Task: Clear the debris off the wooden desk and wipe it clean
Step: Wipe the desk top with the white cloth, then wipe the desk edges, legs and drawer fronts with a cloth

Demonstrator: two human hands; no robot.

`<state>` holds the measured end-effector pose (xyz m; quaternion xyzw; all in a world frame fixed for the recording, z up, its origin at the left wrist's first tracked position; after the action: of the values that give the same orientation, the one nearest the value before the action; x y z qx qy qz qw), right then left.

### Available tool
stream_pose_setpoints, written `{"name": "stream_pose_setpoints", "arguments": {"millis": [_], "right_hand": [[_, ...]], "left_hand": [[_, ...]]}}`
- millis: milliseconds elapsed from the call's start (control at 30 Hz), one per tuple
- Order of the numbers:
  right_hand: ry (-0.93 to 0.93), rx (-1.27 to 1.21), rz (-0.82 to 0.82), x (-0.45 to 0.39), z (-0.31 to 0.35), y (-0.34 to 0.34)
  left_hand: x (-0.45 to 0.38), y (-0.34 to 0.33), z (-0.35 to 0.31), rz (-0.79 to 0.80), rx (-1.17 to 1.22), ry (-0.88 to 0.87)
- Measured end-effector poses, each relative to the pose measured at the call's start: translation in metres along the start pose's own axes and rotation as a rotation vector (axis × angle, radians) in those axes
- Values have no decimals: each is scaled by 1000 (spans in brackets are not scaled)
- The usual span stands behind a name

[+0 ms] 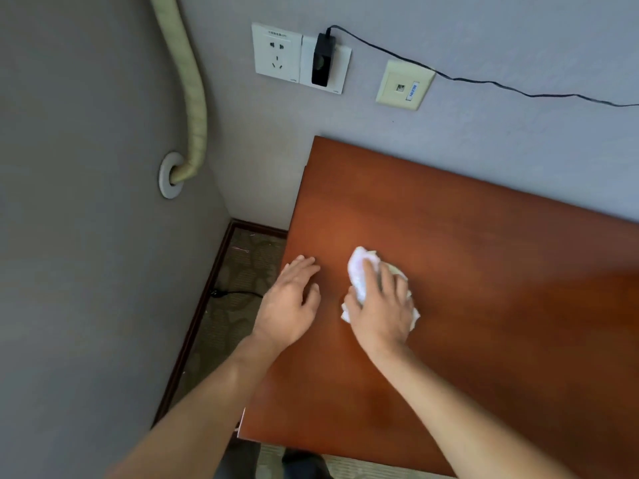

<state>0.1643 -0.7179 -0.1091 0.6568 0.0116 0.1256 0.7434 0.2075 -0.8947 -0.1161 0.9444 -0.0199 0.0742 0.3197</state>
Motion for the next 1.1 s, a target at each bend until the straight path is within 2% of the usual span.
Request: {"name": "stream_pose_setpoints", "arguments": {"millis": [33,100,167,233,300,333,367,433,467,567,633,767,967,1100], "right_hand": [[68,-52,5,5,19,6],[81,-298,59,10,52,15],[-7,-627,153,8,80,20],[-71,-898,292,3,103,22],[-46,-1079,447,-2,117,21],[7,-1042,457,-8,120,22],[78,-914,375,-17,120,24],[123,-600,44,-50,109,25],[67,-451,-35,-67,100,22],[-254,-209,172,-113,84,-1],[-315,-132,215,-124,86,-15],[-328,-61,153,-127,93,-22],[-320,-14,189,-133,87,-17],[-231,-59,180,-180,90,-3]], "left_hand": [[12,4,-1,35,36,28],[35,14,-3,90,193,100],[46,29,-9,100,538,163],[45,47,-10,95,775,114],[37,64,-5,90,779,49],[31,73,0,90,785,49],[27,79,6,86,833,82],[18,88,24,66,898,130],[16,91,28,40,895,148],[-5,99,57,-34,846,217],[-25,104,73,-73,777,244],[-76,108,86,-39,724,177],[-156,86,76,130,664,111],[-178,92,87,98,634,128]]}}
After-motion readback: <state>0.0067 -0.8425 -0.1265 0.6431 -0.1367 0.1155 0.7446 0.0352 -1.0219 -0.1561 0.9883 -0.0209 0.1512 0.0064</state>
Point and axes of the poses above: each hand's wrist, its own x-axis away from the middle knuckle, its own y-axis out of the back of the hand, z = x × y, the point moved 4 cm from there along -x, towards the middle knuckle, and after that the axes turned 9 degrees about z, right-handed, at the moved point
